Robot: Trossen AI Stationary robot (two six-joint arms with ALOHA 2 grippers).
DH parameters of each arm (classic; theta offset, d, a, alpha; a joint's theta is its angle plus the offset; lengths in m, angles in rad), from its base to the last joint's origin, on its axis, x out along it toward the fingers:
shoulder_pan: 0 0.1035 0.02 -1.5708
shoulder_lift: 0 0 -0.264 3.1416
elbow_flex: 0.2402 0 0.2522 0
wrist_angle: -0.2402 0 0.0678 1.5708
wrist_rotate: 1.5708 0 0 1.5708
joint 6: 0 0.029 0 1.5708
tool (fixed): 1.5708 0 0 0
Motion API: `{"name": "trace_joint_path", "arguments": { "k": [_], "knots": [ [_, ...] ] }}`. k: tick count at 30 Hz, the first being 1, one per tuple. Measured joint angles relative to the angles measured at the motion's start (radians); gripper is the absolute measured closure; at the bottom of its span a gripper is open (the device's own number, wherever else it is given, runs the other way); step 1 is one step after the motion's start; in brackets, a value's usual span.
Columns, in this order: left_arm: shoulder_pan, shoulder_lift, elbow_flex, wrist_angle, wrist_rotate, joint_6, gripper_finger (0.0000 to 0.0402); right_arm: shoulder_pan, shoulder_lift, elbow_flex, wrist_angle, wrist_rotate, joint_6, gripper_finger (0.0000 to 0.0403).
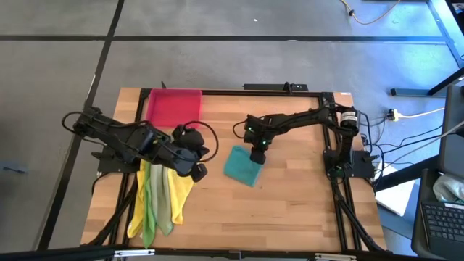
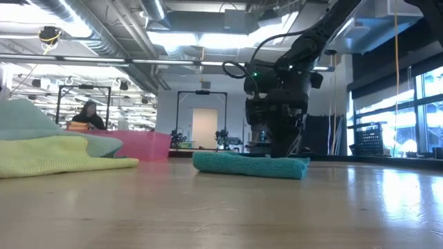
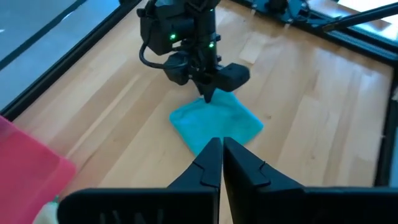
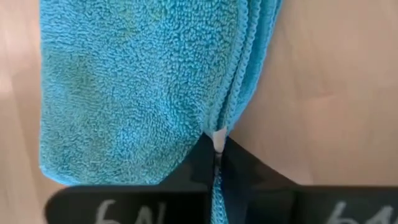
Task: Fold microfiber towels
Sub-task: Put the blue folded microfiber towel into the pink bin
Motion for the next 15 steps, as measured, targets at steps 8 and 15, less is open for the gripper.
{"name": "trace_joint_path", "arguments": {
  "k": [8, 15],
  "knots": [
    [0.031, 0.086, 0.0, -0.001, 0.063, 0.0, 0.0374, -0.041, -0.024, 0.0, -0.01, -0.062, 0.027, 0.0291],
    [0.099, 0.095, 0.0, -0.079, 0.077, -0.026, 0.0364, -0.066, -0.101, 0.015, -0.065, -0.032, 0.052, 0.024]
  ]
}}
